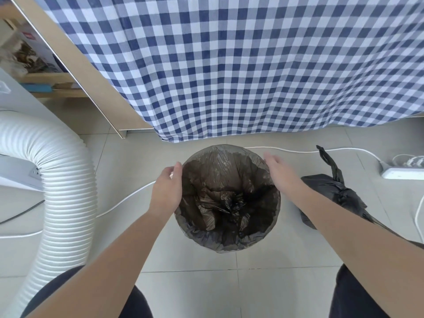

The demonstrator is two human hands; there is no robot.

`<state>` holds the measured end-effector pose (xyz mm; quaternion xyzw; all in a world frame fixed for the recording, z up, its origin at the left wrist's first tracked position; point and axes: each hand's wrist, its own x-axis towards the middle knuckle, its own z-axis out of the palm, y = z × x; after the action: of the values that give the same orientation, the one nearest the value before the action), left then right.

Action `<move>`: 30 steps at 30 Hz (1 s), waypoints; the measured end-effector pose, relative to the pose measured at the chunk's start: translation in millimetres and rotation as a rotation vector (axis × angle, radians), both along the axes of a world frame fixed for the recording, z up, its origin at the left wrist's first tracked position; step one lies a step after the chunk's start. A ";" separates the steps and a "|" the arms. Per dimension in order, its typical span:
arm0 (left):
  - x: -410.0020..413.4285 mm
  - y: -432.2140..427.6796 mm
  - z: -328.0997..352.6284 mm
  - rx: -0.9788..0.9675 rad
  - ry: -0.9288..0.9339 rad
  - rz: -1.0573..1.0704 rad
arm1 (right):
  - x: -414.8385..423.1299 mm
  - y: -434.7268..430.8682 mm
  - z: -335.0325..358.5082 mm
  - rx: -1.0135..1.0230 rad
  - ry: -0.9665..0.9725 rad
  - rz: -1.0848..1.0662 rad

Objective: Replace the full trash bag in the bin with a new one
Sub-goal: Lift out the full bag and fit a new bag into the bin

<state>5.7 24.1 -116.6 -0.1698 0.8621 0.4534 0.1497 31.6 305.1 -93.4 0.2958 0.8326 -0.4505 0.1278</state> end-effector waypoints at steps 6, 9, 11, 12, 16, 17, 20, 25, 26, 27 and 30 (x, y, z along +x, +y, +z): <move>18.8 6.1 12.7 0.116 -0.336 0.039 | 10.0 -4.2 5.6 -0.021 -0.252 0.003; 21.4 7.1 5.9 0.135 -0.288 0.077 | 14.5 -12.1 1.4 -0.062 -0.257 -0.057; 16.6 5.1 3.5 0.191 -0.266 0.094 | 14.1 -8.3 2.6 -0.089 -0.286 -0.050; 14.3 3.7 2.6 0.213 -0.256 0.085 | 14.0 -5.1 7.4 -0.126 -0.327 -0.037; 7.1 2.9 4.6 0.284 -0.195 0.078 | 9.9 12.0 19.4 0.129 -0.356 0.124; 5.9 2.4 4.9 0.251 -0.190 0.086 | 8.6 14.0 18.6 0.261 -0.266 0.161; 5.6 -1.8 11.9 -0.002 -0.160 0.042 | 6.5 12.8 17.8 0.375 -0.108 0.221; -0.1 -6.9 8.4 -0.051 -0.127 -0.074 | 2.2 16.6 18.0 0.422 -0.218 0.333; -1.5 -7.4 8.4 -0.074 -0.097 -0.094 | 2.0 17.2 19.9 0.399 -0.244 0.339; -2.5 -8.3 7.9 -0.102 -0.080 -0.109 | 1.2 19.2 19.1 0.381 -0.259 0.345; -1.1 -7.7 11.1 -0.135 -0.045 -0.137 | 1.8 19.9 24.8 0.317 -0.272 0.338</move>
<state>4.6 16.5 -105.5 -0.1305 0.8967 0.3790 0.1877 33.5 325.0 -68.6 0.2267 0.9055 -0.2428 0.2642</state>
